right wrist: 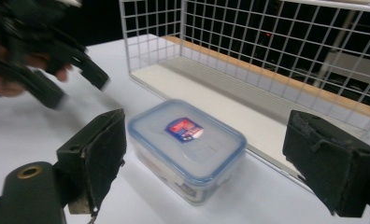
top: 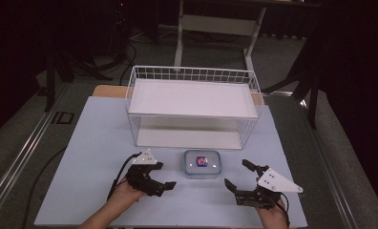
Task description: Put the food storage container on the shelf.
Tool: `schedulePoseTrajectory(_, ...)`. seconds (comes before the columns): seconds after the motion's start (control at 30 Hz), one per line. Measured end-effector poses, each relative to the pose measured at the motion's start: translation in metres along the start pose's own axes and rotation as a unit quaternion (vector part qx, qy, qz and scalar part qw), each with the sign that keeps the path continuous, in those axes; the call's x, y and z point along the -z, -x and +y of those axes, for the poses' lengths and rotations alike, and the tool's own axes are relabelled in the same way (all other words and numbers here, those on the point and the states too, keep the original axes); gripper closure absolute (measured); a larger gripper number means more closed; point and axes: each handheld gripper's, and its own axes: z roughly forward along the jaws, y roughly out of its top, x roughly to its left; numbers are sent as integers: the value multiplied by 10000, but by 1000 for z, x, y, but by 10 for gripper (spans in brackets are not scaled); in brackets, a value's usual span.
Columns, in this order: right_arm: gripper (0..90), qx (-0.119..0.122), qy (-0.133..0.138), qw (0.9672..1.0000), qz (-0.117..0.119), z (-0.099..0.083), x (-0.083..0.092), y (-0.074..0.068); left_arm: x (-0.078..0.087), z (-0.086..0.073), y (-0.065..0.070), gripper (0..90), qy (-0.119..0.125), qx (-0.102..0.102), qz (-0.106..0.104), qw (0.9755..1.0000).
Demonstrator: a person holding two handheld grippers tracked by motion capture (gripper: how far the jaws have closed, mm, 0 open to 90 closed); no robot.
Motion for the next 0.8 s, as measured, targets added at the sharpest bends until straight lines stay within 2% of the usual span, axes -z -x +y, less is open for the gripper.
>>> schedulePoseTrajectory(0.07, 128, -74, 64, 9999, -34, 4, -1, 4, 12, 6, 6, 22, 201, -9, 14, 9998)
schedulePoseTrajectory(0.13, 128, -181, 73, 9993, -307, 6, -1, 6, 14, 10, 7, 22, 259, -14, 102, 9996)
schedulePoseTrajectory(0.2, 128, -237, 85, 9989, -387, 7, -1, 7, 15, 14, 9, 22, 318, -52, 182, 9993)
schedulePoseTrajectory(0.23, 128, -229, 143, 9978, -599, 9, -1, 9, 15, 16, 9, 22, 381, -87, 222, 9990)
schedulePoseTrajectory(0.27, 128, -197, 167, 9974, -678, 11, 0, 10, 15, 17, 9, 22, 457, -90, 172, 9988)
schedulePoseTrajectory(0.33, 128, -165, 270, 9966, -756, 14, 1, 14, 12, 22, 8, 22, 562, -103, 51, 9984)
schedulePoseTrajectory(0.4, 127, -103, 180, 9967, -780, 16, 0, 17, 9, 27, 8, 23, 756, -162, 163, 9969)
schedulePoseTrajectory(0.5, 136, -216, 119, 9974, -672, 15, -5, 21, 2, 35, 7, 23, 717, -199, 97, 9972)
schedulePoseTrajectory(0.57, 138, -198, 86, 9974, -681, 15, -6, 22, 0, 38, 7, 23, 669, -237, 62, 9975)
schedulePoseTrajectory(0.6, 143, -165, 124, 9979, -616, 15, -9, 22, -5, 44, 8, 23, 581, -297, 32, 9979)
schedulePoseTrajectory(0.63, 143, -145, 121, 9984, -533, 16, -10, 22, -8, 46, 8, 23, 608, -297, 5, 9977)
schedulePoseTrajectory(0.67, 143, -256, 115, 9990, -336, 16, -12, 23, -11, 49, 8, 23, 621, -312, -11, 9976)
schedulePoseTrajectory(0.7, 143, -434, -36, 9989, -163, 17, -14, 24, -13, 51, 9, 23, 618, -339, -13, 9975)
schedulePoseTrajectory(0.73, 146, -479, -328, 9983, -93, 18, -18, 25, -17, 53, 8, 23, 574, -345, -21, 9978)
schedulePoseTrajectory(0.77, 146, -479, -328, 9983, -93, 18, -18, 25, -17, 53, 8, 23, 574, -345, -21, 9978)
schedulePoseTrajectory(0.8, 162, -413, -491, 9979, -72, 17, -23, 25, -23, 55, 6, 23, 577, -290, -45, 9979)
